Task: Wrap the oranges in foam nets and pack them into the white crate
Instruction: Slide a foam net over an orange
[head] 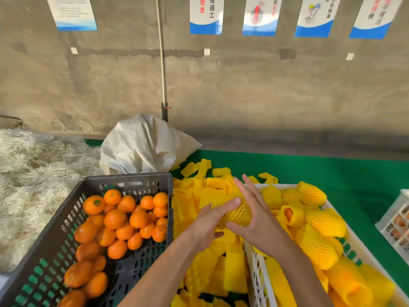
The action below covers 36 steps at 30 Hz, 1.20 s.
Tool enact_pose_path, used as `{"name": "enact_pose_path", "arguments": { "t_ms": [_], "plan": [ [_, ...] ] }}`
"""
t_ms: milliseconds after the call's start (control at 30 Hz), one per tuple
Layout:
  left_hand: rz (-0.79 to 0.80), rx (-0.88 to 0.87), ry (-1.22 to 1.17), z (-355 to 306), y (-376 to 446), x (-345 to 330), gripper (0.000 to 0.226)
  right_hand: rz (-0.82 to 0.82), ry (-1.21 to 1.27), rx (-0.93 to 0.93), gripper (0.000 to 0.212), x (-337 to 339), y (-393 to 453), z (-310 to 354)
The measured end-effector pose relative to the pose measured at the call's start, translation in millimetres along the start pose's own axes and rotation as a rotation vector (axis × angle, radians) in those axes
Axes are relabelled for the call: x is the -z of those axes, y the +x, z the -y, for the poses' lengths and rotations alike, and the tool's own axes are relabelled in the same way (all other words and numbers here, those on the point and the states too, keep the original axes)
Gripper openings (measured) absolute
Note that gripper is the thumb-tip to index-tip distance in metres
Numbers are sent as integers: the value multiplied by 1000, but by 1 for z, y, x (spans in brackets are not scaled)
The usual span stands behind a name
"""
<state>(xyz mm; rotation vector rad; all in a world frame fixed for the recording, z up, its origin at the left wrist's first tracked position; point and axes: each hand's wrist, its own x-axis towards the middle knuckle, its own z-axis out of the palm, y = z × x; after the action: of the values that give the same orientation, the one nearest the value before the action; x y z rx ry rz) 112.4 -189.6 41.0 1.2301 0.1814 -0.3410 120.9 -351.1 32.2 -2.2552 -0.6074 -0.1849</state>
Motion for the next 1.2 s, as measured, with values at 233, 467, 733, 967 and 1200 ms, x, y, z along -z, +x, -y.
{"name": "enact_pose_path", "arguments": {
  "t_ms": [233,467,733,967,1200],
  "plan": [
    [-19,-99,181,-36,44,-21,57,-240,-431,-176,75,23,65,-61],
    [-256,-276,519,-30,81,12,41,-19,-763,-449,75,27,102,-148],
    [-573,-643,786,-15,75,120,16,-89,-788,-229,52,9,118,-138],
    [-772,-391,899,27,75,209,27,330,-495,-125,57,-94,116,-92],
    [-415,-51,1371,64,74,275,52,285,-631,-212,43,-147,100,-113]
  ]
}}
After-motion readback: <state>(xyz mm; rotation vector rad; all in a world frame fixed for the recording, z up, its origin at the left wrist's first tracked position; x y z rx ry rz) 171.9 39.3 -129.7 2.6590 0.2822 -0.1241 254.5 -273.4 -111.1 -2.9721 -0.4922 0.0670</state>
